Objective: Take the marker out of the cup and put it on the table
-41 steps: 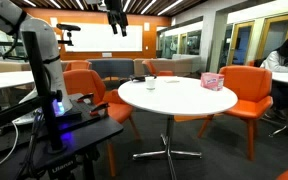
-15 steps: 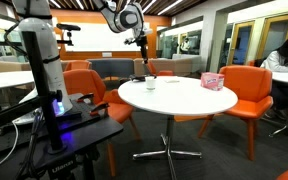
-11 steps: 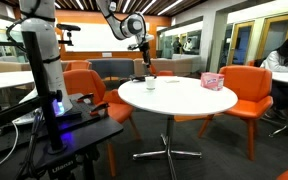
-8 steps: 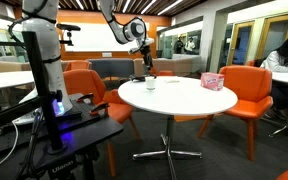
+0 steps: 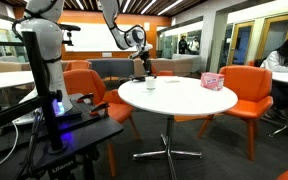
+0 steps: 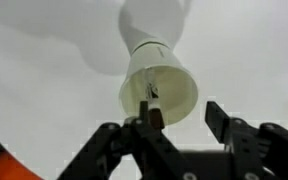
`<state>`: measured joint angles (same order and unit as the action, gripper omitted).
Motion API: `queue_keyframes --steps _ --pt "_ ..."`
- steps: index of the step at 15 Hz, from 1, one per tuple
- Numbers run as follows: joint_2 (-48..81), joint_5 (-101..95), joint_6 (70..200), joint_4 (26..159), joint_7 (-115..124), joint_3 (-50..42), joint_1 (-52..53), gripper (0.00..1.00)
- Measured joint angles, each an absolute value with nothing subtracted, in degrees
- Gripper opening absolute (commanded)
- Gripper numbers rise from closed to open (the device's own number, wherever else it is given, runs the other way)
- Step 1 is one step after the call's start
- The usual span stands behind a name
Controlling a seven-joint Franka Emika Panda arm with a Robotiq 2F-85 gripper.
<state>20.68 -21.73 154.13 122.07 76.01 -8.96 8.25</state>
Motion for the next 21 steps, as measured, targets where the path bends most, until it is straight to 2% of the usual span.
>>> queue_keyframes --steps 4,7,16,17,18,19,21 --pt "22.36 -20.90 154.13 120.89 75.97 -9.69 8.29 0.68" --pt "23.40 -20.10 154.13 120.38 75.87 -10.06 8.29 0.63" --pt "26.67 -18.37 154.12 118.22 75.64 -10.53 8.29 0.61" --pt "27.03 -18.25 154.12 117.99 75.61 -10.63 8.29 0.58" --pt "27.31 -18.19 154.12 117.86 75.59 -10.76 8.29 0.43" --pt "27.57 -18.18 154.12 117.74 75.54 -10.92 8.29 0.34" --pt "27.90 -18.18 154.12 117.67 75.40 -11.30 8.29 0.23"
